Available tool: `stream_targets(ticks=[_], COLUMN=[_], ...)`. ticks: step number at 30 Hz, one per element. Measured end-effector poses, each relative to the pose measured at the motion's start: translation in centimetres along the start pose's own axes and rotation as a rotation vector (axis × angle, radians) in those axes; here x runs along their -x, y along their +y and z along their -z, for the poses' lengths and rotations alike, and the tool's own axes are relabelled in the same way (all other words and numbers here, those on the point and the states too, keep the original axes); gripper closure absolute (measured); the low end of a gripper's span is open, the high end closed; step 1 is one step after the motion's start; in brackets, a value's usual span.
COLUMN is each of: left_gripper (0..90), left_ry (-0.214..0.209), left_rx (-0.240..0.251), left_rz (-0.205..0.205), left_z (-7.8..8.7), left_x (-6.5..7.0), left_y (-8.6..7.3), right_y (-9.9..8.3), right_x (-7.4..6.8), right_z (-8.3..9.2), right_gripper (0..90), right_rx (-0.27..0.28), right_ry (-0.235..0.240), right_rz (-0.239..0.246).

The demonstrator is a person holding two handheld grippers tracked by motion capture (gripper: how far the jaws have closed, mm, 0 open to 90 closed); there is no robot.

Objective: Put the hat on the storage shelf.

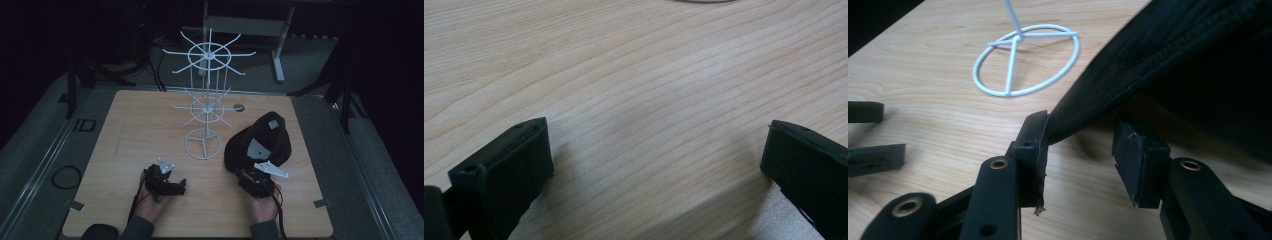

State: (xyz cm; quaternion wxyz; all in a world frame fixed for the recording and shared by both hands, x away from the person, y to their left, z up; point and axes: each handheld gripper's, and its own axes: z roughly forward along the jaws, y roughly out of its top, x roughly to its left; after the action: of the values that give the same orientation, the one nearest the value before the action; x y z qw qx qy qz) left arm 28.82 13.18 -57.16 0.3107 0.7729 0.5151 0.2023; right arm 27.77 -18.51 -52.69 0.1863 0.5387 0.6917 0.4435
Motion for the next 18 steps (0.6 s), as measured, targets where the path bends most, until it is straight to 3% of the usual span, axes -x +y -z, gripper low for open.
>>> stream_targets(ticks=[12,18], left_gripper=[0.1,0.1], left_ry=[0.000,0.000], left_rx=[0.000,0.000], left_rz=[-0.003,-0.002], left_z=[0.0,0.0], left_x=[0.0,0.0], left_y=[0.0,0.0], right_y=[0.0,0.2], right_x=[2.8,2.9], right_z=[1.8,1.8], right_gripper=[55.3,54.1], right_rx=[0.012,0.014], right_ry=[-0.068,-0.077], right_rz=[-0.048,-0.044])
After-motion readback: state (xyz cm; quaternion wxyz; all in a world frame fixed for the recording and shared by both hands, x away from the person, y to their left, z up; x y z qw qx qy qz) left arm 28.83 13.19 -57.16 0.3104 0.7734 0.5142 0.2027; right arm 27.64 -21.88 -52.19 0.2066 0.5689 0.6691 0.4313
